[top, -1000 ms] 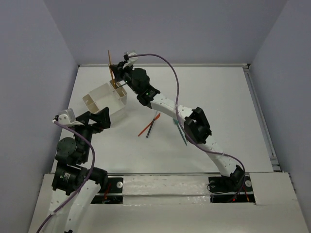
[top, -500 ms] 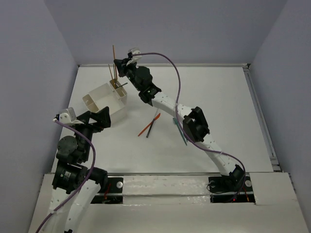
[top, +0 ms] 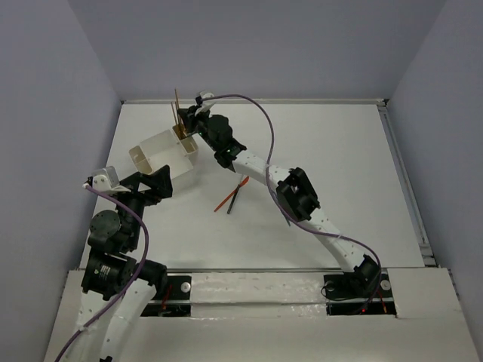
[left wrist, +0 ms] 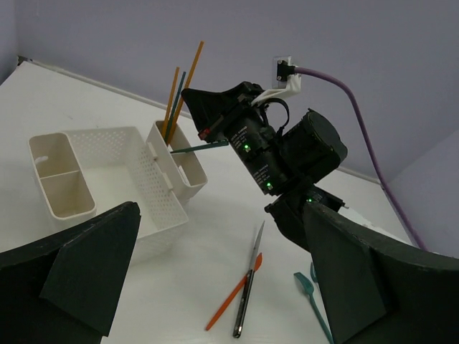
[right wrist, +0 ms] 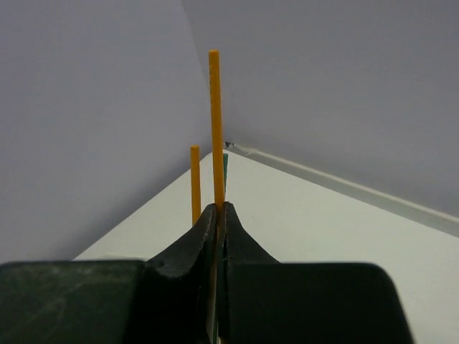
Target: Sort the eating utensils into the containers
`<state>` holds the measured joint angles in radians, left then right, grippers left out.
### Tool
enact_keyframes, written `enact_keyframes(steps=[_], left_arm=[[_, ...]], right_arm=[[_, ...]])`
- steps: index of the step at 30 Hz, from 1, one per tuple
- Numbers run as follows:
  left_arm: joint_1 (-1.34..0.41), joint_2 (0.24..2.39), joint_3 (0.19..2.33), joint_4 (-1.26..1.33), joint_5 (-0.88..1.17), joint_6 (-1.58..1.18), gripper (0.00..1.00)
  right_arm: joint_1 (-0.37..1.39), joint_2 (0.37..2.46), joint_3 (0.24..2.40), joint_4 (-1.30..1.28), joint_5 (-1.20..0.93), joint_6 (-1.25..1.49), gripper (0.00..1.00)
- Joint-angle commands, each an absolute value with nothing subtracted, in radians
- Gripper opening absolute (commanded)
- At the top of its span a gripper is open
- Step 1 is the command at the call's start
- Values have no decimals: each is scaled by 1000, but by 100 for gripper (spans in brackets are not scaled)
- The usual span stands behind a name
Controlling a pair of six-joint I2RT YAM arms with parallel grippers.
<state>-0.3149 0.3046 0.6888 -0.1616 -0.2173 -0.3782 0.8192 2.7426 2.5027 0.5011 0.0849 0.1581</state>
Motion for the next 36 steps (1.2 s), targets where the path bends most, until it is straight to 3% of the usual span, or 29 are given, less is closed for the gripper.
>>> enact_keyframes(steps=[1, 2, 5, 17, 20, 26, 28, 30, 31, 33, 35, 36], left_arm=[[-321, 307, 692, -112, -210, -370, 99], [-321, 305, 692, -110, -209, -370, 99], [-321, 299, 692, -110, -212, -368, 99], [-321, 311, 703, -120, -180, -379, 99], [-321, 330, 732, -144, -128, -403, 99], [-321, 465, 720, -147, 159, -478, 99], [-321, 544, 678, -103, 262, -529, 98], [-369, 583, 647, -54, 282, -593, 95], [-405, 616, 628, -28, 234, -607, 94], [-562, 652, 626, -25, 120, -627, 92], [-679, 734, 633, -6, -73, -658, 87], [-769, 814, 653, 12, -162, -664, 82]], right_arm=[[825, 2686, 2468, 581, 57, 152, 11], [834, 2675, 2450, 583, 46, 143, 27], [834, 2636, 2453, 546, 29, 133, 53], [834, 2355, 2352, 266, -21, 198, 92], [834, 2222, 2225, 189, -15, 218, 100], [825, 1717, 1659, 158, 122, 270, 98], [825, 1520, 1418, 100, 189, 339, 94], [825, 1404, 1275, 52, 225, 414, 82], [816, 1352, 1149, 5, 239, 440, 80], [816, 1225, 1044, -58, 255, 472, 63], [816, 1157, 930, -145, 281, 515, 61], [816, 1094, 901, -175, 307, 540, 50]])
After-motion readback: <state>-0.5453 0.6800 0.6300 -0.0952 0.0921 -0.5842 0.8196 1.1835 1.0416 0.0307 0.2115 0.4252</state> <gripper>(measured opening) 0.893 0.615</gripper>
